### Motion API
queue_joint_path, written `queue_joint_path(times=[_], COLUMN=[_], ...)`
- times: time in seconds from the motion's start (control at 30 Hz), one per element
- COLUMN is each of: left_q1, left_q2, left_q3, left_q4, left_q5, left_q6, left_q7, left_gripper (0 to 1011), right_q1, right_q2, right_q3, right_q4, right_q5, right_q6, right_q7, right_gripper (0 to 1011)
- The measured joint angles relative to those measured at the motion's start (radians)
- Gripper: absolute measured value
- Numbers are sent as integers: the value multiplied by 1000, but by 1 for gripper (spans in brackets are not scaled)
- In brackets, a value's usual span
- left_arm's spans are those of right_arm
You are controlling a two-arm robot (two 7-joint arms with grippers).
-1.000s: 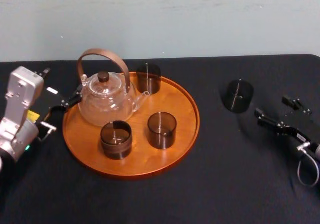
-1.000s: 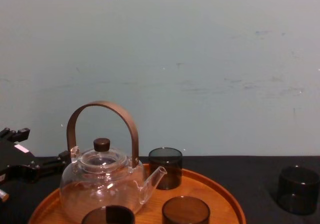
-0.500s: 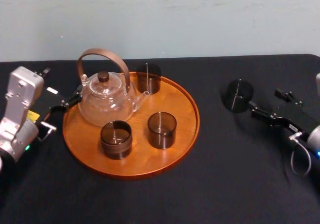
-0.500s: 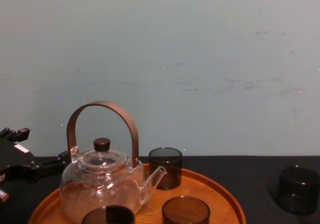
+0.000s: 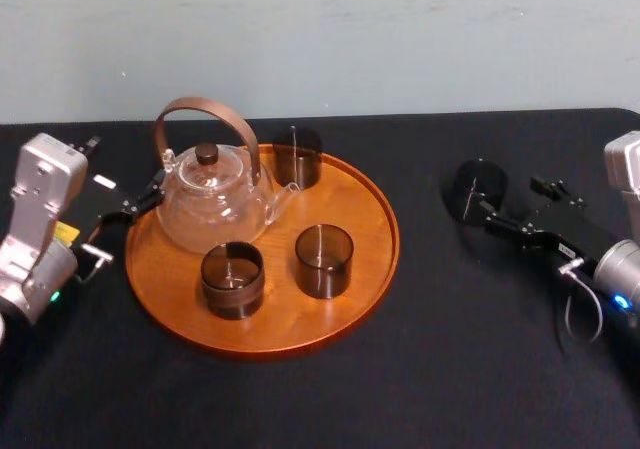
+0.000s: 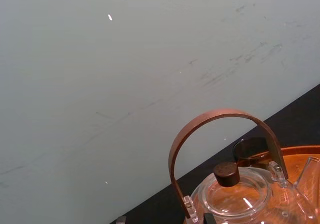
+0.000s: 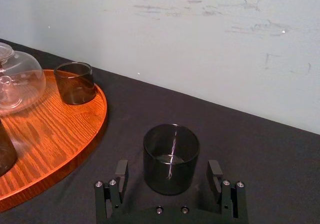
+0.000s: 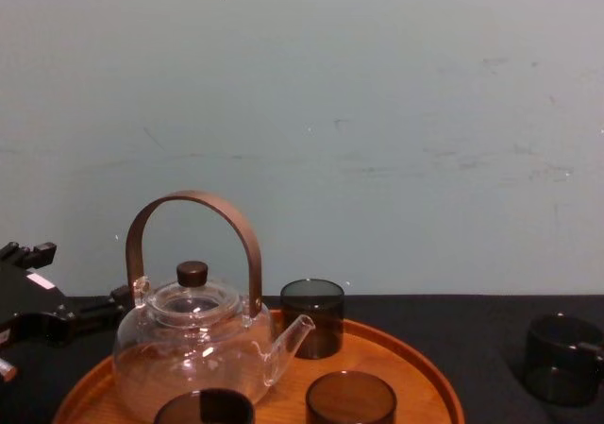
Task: Pick up the glass from the table and place it on the tray.
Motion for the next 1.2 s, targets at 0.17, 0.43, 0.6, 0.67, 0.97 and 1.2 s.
queue_joint_path(times=[0.17, 0.43, 0.6, 0.67, 0.97, 1.2], left_q1=[0, 0, 0, 0, 0, 0], left_q2=[0, 0, 0, 0, 0, 0], left_q3=[0, 0, 0, 0, 0, 0], left_q4=[0, 0, 0, 0, 0, 0], left_q5=[0, 0, 0, 0, 0, 0], left_q6=[0, 0, 0, 0, 0, 0], left_q7=[0, 0, 0, 0, 0, 0], left_gripper=[1001, 1001, 1001, 1001, 1001, 1001], right_q1=[34, 93, 115, 121, 144, 153], right_q2=[-11, -35, -45, -48, -59, -65], right_q3=[-15, -34, -41, -42, -48, -52], right_q4=[40, 114, 142, 149, 179, 192], right_q5=[-11, -24, -28, -29, -33, -38], right_q6=[-8, -20, -24, -26, -30, -31], right_q7=[8, 15, 20, 20, 23, 23], right_gripper=[1002, 1002, 1002, 1002, 1002, 1002])
